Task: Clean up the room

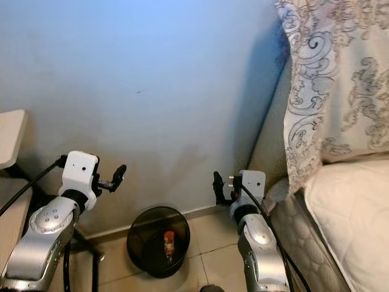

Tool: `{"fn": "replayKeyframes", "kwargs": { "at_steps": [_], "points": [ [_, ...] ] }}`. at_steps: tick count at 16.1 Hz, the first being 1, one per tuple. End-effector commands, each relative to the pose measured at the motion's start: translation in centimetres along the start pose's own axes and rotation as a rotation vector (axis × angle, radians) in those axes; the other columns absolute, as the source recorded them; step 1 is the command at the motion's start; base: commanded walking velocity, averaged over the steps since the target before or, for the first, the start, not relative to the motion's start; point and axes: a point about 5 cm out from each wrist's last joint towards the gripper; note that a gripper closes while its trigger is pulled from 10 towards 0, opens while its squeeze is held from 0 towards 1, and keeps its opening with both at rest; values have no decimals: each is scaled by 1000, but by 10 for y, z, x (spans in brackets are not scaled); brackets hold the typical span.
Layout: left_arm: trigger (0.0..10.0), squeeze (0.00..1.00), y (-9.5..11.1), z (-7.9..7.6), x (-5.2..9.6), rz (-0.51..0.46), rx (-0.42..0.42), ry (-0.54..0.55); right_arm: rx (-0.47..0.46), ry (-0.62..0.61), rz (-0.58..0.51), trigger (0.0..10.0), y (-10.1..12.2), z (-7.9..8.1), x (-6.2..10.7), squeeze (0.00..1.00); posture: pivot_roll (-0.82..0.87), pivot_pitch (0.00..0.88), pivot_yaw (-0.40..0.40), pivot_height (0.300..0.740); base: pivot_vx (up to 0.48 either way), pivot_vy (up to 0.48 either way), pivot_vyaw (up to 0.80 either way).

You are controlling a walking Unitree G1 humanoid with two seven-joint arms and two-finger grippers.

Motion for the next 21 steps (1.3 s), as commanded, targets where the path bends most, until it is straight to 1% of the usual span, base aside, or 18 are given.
{"fn": "replayKeyframes", "kwargs": {
  "at_steps": [1,2,4,7,11,14,16,19,21],
  "points": [
    [10000,0,1,1,-2,0,-27,11,5,-7,-10,10000,4,-1,-1,0,-32,0,39,740,0,-311,-800],
    [10000,0,3,1,-3,-7,-46,16,8,-6,-10,10000,4,0,-2,0,-33,0,40,740,0,-480,-800],
    [10000,0,4,1,-4,-10,-42,23,10,-7,-9,10000,4,-1,-2,0,-33,0,41,740,0,-480,-800],
    [10000,0,3,2,-4,-6,-10,23,6,-11,-6,10000,4,-2,-3,0,-31,0,43,740,0,0,-800],
    [10000,0,3,0,-3,-7,1,16,6,-13,-3,10000,4,-3,-2,0,-35,0,43,740,0,0,-800],
    [10000,0,0,0,-3,22,18,17,11,-19,-1,10000,3,-4,-2,0,-37,0,41,740,0,0,-800],
    [10000,0,-1,0,-3,30,34,18,19,-33,-1,10000,3,-5,-1,0,-38,0,41,740,0,0,-800],
    [10000,0,0,3,-3,24,75,44,28,-60,-8,10000,5,-9,-3,0,-36,0,39,740,0,0,-800],
    [10000,0,3,6,-4,7,48,60,28,-65,-11,10000,6,-9,-3,0,-36,0,39,740,0,0,-800]
  ]
}}
Point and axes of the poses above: a point about 5 cm out from each wrist's last joint towards the gripper, its own x axis pointing back from the gripper into the wrist, its own y axis along the axis of the wrist's last joint, z = x × y, and after that the axes turned 3 degrees about x, right-handed
